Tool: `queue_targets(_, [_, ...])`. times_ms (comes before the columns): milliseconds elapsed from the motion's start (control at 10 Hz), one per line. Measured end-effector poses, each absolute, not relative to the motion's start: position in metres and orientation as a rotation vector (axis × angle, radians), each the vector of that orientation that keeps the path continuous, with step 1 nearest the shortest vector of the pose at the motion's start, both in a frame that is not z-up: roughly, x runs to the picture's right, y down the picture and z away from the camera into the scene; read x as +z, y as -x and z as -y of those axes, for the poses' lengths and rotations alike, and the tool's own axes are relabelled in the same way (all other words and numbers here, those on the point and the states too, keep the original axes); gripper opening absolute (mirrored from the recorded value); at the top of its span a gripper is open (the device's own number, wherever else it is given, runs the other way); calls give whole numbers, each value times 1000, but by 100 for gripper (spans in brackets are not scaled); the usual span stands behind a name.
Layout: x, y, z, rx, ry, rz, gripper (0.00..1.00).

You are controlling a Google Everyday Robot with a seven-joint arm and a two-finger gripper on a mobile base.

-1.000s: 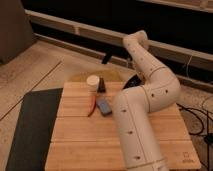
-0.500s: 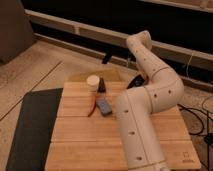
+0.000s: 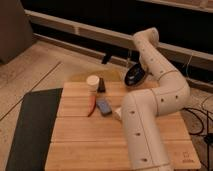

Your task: Drag the ceramic bowl in a circle

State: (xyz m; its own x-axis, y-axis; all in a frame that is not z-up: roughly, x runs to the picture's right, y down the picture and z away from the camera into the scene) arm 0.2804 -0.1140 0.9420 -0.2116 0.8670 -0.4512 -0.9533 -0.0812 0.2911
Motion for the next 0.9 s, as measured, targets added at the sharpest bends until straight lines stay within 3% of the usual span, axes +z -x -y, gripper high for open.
queue_targets(400, [982, -220, 106, 1664, 354, -382, 0])
queue_targets(900, [990, -192, 70, 1632, 502, -350, 0])
